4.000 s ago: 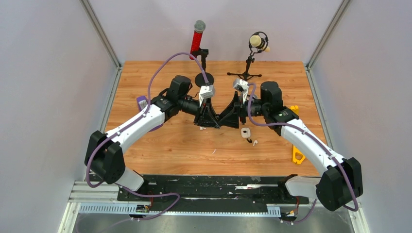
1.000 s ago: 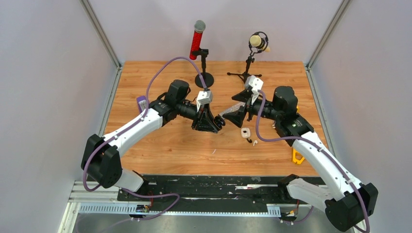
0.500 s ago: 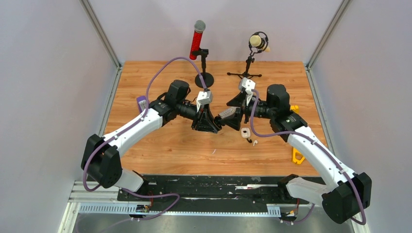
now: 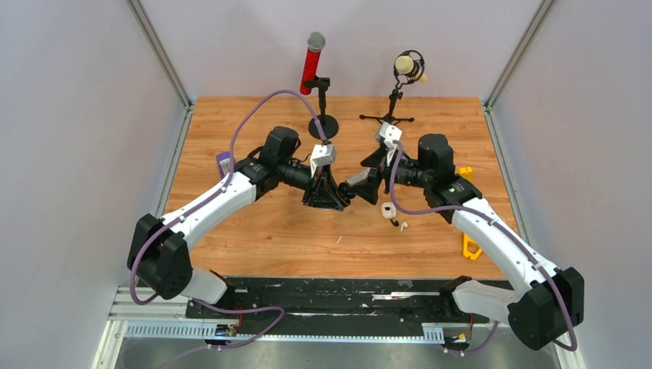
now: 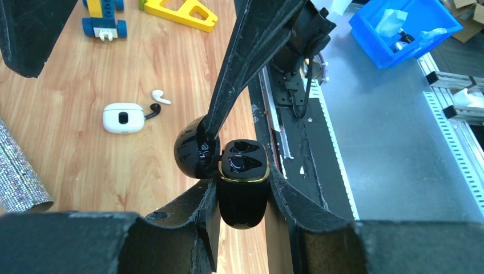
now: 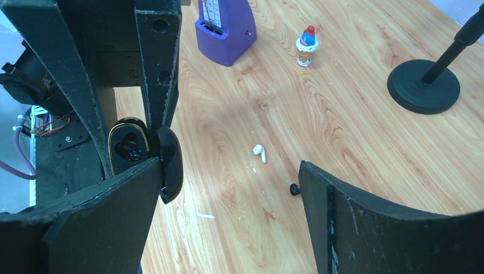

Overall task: Insert the wireless bluetooth earbuds into the charging case
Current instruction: Pick up the left earbud from the center of the board.

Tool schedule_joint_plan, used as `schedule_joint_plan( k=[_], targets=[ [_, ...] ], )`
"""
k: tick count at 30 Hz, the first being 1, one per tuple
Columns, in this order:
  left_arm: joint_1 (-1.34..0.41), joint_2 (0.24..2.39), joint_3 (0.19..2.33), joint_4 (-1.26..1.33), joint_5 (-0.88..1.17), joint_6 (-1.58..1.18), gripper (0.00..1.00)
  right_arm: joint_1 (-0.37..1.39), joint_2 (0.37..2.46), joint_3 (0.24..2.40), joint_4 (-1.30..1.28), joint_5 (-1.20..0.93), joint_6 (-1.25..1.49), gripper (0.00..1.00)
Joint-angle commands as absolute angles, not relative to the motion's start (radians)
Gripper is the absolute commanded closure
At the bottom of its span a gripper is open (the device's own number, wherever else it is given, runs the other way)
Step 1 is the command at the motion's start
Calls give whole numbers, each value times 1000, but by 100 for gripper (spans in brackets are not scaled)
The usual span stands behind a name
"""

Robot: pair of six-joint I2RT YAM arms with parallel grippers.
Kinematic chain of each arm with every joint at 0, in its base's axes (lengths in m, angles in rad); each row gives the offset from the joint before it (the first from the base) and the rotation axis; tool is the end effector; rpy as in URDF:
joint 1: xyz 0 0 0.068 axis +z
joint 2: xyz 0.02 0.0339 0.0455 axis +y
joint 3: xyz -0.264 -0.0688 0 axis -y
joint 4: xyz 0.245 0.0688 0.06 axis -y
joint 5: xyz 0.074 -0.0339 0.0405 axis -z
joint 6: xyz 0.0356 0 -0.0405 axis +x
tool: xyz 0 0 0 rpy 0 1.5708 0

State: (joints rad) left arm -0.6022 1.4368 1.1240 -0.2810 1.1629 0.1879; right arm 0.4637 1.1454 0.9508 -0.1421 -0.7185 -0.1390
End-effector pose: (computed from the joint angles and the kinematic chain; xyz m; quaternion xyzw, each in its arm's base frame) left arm 0.2364 -0.2022 0.3075 0.5219 0.5819 -0.5553 0.2840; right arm 0.2204 0.1364 0.3322 -0.4209 0.6687 0.3705 0.4882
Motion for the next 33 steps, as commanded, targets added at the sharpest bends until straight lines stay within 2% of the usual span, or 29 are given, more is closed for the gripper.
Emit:
schedule_joint_plan(
  k=[1, 10, 15, 22, 33],
  targets=[
    [-603, 1394, 1155, -287, 1179, 215, 87, 469, 1143, 959, -110, -693, -152, 9],
    [-597, 1400, 1157, -294, 1160, 222, 87, 469, 1043, 1042, -197, -910, -151, 6],
    [-593, 1406, 1165, -305, 1155, 226, 87, 470, 1031, 1078, -245, -952, -149, 5],
    [-509, 1367, 1184, -374, 1145, 290, 89, 458, 1004, 1027, -263, -820, -211, 4],
    [-420, 1300, 1221, -691, 1118, 561, 94, 451, 1073, 993, -391, -555, -367, 2]
  ],
)
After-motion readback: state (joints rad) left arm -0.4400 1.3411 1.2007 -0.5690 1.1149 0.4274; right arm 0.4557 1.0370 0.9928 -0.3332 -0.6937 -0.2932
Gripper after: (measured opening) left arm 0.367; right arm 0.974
